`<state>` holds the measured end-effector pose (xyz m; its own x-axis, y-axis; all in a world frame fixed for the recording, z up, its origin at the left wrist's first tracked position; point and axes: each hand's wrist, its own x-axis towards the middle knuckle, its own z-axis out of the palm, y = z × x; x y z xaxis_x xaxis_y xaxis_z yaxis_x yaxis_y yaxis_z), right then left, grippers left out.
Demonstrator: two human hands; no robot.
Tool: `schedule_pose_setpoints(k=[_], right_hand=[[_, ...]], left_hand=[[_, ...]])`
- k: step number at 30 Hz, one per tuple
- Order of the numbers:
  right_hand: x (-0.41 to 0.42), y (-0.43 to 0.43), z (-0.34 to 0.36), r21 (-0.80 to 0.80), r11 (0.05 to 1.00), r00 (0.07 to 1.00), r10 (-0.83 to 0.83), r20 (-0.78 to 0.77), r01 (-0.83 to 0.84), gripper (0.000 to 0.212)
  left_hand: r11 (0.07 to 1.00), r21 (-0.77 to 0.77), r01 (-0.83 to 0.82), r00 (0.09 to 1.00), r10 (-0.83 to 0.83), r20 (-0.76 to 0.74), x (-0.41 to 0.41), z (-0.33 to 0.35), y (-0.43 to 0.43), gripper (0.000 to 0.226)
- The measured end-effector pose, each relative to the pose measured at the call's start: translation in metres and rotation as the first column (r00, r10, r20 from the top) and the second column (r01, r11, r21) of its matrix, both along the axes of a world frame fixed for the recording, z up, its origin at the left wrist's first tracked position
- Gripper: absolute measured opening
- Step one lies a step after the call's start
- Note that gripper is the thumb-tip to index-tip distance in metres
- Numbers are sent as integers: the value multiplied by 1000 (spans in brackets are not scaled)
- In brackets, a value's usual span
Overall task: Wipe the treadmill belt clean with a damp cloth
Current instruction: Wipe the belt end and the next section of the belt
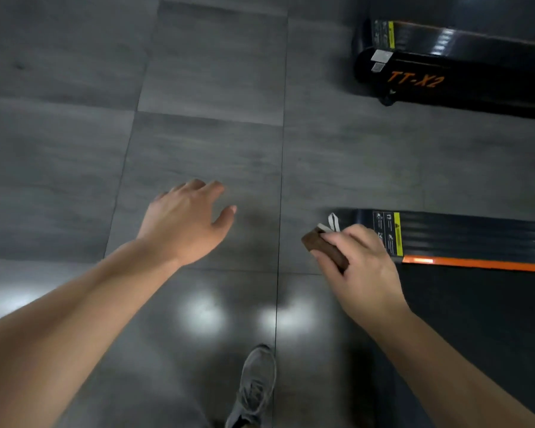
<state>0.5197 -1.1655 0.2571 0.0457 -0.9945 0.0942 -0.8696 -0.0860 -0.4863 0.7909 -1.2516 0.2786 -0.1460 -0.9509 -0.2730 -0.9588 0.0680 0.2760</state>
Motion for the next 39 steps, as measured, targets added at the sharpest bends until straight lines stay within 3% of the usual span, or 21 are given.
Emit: schedule_pose_setpoints(k=[13,24,39], right_hand=[[-56,-279,-45,11,993,992,-119,-29,120,25],[-178,-458,-86,33,957,956,-290,48,289,32],[-355,-801,-125,5,983,980,-185,73,185,29]], left_hand=[[989,4,148,989,-148,-11,-66,-42,-338,49],[976,43,211,977,-209,-47,-219,-84,-545,46],[986,124,114,986,-97,-133,-399,-152,-826,51]])
